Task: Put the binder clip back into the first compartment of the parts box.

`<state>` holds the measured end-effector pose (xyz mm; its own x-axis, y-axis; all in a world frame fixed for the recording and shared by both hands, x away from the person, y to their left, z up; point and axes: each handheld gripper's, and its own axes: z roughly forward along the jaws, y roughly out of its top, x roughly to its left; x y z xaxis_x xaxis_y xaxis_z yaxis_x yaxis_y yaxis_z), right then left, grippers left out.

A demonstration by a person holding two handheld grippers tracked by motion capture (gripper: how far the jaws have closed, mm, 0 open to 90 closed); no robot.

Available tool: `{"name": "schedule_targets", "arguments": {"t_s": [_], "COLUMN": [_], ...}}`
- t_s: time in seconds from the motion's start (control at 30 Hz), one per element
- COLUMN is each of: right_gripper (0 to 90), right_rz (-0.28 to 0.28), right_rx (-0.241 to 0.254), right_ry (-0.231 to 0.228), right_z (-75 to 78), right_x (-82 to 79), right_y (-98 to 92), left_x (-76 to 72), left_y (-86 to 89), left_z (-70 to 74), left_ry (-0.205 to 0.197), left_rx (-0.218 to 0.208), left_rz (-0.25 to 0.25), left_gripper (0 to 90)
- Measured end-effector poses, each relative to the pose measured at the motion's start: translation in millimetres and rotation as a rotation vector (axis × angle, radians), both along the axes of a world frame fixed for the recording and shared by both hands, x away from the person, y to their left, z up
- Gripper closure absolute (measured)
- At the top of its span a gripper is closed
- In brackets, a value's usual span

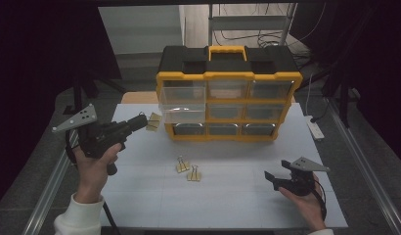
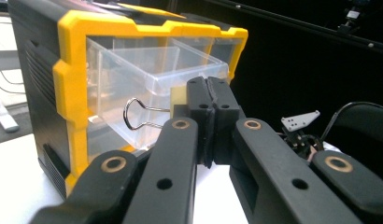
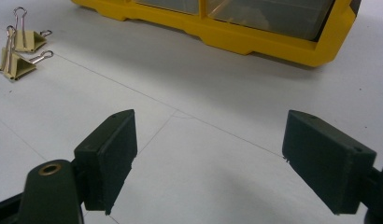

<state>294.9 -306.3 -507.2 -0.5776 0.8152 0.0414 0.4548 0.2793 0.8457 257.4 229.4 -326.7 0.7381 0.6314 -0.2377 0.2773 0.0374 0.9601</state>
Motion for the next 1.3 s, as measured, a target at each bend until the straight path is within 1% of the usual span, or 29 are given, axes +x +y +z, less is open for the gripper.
{"name": "schedule_targets", "arguments": {"t_s": [0.1, 0.23, 0.4, 0.53, 0.6, 0.8, 0.9, 0.93, 1.03, 1.2, 1.3], "right_gripper": [18.3, 18.3, 18.3, 18.3, 18.3, 18.2, 18.3, 18.3, 18.3, 18.3, 18.3], "right_rz": [0.001, 0.001, 0.003, 0.004, 0.007, 0.006, 0.003, 0.003, 0.001, 0.005, 0.004], "right_rx": [0.0, 0.002, -0.002, 0.003, 0.007, 0.01, 0.006, 0.006, 0.004, 0.006, 0.001], "right_ry": [0.002, 0.004, 0.0, 0.002, 0.002, 0.0, -0.002, -0.002, -0.002, -0.001, -0.001], "right_z": [0.0, 0.0, -0.2, 0.0, 0.3, 0.4, 0.5, 0.5, 0.5, 0.5, 0.4], "right_x": [0.2, 0.2, 0.5, 0.3, 0.5, 0.6, 0.2, 0.2, 0.5, 0.3, 0.2], "right_y": [-0.2, -0.1, 0.0, 0.2, -0.3, -1.2, -0.7, -0.7, -0.8, -1.0, -0.8], "left_x": [1.9, 5.1, 8.3, 11.4, 13.3, 18.0, 24.8, 24.8, 33.2, 45.6, 49.3], "left_y": [-2.6, -5.3, -7.8, -10.6, -11.6, -13.6, -17.9, -17.9, -23.7, -29.4, -31.1], "left_z": [7.0, 15.5, 20.6, 25.6, 30.5, 37.4, 41.8, 41.8, 45.9, 48.0, 48.8], "left_ry": [-0.012, -0.022, -0.026, -0.032, -0.042, -0.045, -0.042, -0.042, -0.04, -0.027, -0.025], "left_rx": [0.021, 0.018, 0.012, 0.023, 0.03, 0.019, 0.023, 0.023, 0.03, 0.031, 0.028], "left_rz": [0.009, 0.008, 0.005, 0.012, 0.013, 0.009, 0.008, 0.008, 0.004, 0.01, 0.01], "left_gripper": [89.4, 89.4, 89.4, 89.5, 89.4, 89.4, 89.4, 89.4, 89.4, 89.4, 89.4]}}
